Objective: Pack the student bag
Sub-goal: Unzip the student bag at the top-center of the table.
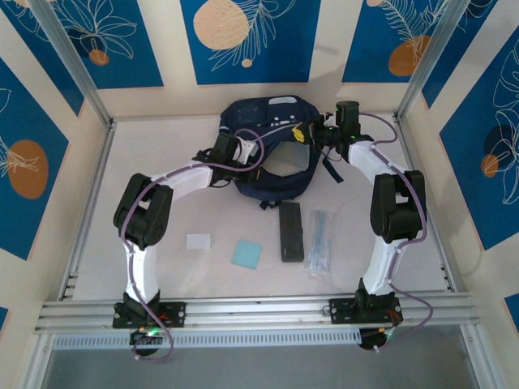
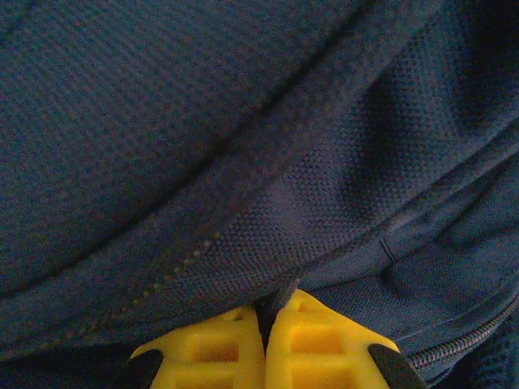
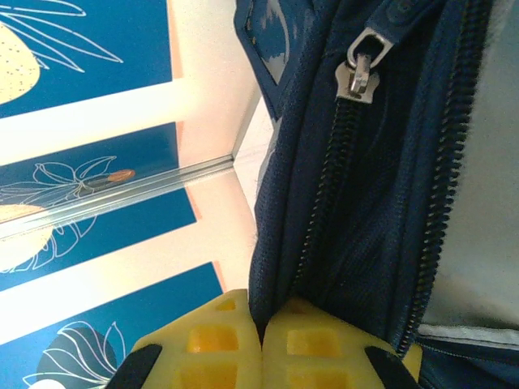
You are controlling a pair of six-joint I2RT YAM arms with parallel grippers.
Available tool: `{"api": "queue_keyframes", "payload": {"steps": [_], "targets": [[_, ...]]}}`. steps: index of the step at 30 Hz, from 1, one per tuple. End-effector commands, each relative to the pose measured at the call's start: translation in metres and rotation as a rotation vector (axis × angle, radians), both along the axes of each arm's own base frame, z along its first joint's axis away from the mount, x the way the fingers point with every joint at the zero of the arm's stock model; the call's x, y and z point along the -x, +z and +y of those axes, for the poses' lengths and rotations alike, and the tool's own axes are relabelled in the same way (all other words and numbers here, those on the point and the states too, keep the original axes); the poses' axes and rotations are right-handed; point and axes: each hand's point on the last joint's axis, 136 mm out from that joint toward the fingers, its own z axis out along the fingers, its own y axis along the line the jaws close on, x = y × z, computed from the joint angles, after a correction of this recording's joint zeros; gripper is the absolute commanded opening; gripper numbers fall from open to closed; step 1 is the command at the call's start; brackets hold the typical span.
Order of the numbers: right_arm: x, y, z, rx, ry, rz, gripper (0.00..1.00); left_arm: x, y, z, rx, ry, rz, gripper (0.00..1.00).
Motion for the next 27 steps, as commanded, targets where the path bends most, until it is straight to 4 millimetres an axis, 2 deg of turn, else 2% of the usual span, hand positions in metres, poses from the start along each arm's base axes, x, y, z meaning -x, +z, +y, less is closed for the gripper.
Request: {"api": "queue_keyframes", "payload": {"steps": [1, 6, 9, 17, 20, 24, 27], "targets": [[-0.008, 0.046, -0.011, -0.008, -0.001, -0.185, 0.00, -0.014, 0.045, 0.005, 0.059, -0.011, -0.112, 0.00], [-0.009, 0.035, -0.019, 0.008, -0.011, -0.162, 0.00, 0.000, 0.057, 0.008, 0.103, -0.068, -0.065, 0.00], [-0.009, 0.028, -0.025, 0.020, -0.018, -0.149, 0.00, 0.006, 0.055, 0.015, 0.060, -0.087, -0.043, 0.00], [-0.007, 0.020, -0.034, 0.048, -0.025, -0.134, 0.00, 0.007, 0.028, 0.067, -0.215, 0.029, 0.072, 0.00], [-0.007, 0.019, -0.036, 0.073, -0.025, -0.134, 0.00, 0.009, 0.028, 0.079, -0.276, 0.076, 0.102, 0.00], [-0.006, 0.020, -0.034, 0.090, -0.020, -0.138, 0.00, 0.011, 0.036, 0.071, -0.223, 0.056, 0.106, 0.00], [-0.006, 0.019, -0.030, 0.091, -0.008, -0.137, 0.00, 0.014, 0.047, 0.049, -0.107, -0.009, 0.118, 0.00]]}}
